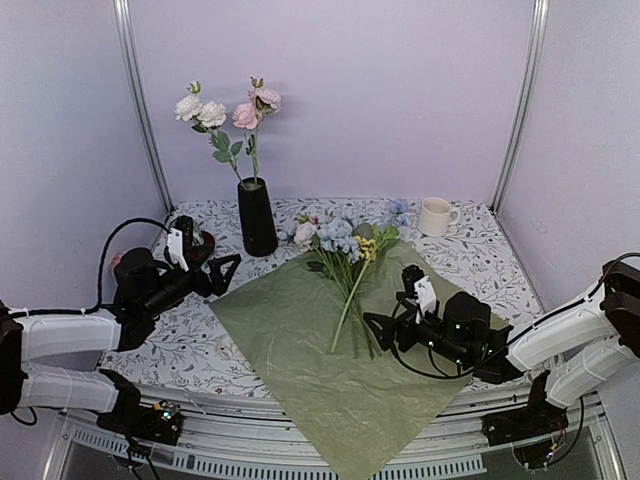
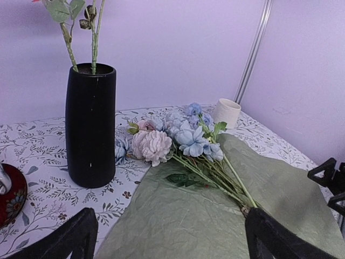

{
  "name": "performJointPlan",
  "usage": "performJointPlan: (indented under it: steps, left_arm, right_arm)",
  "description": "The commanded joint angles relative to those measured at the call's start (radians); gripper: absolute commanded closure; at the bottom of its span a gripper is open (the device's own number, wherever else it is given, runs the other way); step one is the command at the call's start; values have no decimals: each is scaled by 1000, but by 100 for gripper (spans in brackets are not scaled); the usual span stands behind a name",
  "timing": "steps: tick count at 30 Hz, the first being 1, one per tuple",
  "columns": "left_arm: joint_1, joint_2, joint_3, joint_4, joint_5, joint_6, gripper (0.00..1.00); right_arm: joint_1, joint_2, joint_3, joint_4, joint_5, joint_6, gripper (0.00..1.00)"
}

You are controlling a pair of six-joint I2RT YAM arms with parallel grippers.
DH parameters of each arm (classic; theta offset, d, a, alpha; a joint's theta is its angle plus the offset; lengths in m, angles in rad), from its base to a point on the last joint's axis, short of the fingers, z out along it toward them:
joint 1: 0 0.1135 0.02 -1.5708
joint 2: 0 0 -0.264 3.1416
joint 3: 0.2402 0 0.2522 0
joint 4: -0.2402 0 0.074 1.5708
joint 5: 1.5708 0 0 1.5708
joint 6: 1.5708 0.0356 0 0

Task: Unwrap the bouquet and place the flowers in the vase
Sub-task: Pick up the fake flower from the flattened wrapping paper.

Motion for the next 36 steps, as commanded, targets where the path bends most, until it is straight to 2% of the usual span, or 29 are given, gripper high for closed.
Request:
performJointPlan:
  steps: [1, 13, 19, 22, 25, 27, 30, 33, 36]
  left_arm:
    - [-10, 14, -4, 23, 8, 9, 2]
    - [-12, 52, 41, -32, -30, -42, 2]
    - [-11, 38, 64, -99, -151, -112, 2]
    - [-9, 16, 67, -126, -138, -135, 2]
    - [-8, 2, 48, -95, -115, -124, 2]
    - [-8, 0, 38, -79, -123, -117, 2]
    - [-8, 6, 51, -105, -151, -112, 2]
    - [-8, 7, 51, -104, -151, -105, 2]
    - [-9, 0, 40, -88, -147, -97, 2]
  right_arm:
    - [-9, -28, -21, 26, 15, 2, 1]
    - [-8, -25, 2, 1, 14, 6, 1]
    - [-8, -14, 24, -23, 37, 13, 1]
    - [-9, -16, 40, -52, 44, 32, 1]
    - [-9, -53, 53, -116, 63, 50, 1]
    - [-9, -88, 71, -210, 79, 101, 0]
    - [-8, -122, 114, -340, 44, 188, 6]
    - [-8, -135, 166, -467, 31, 279, 7]
    - [-8, -149, 198, -538, 25, 365, 7]
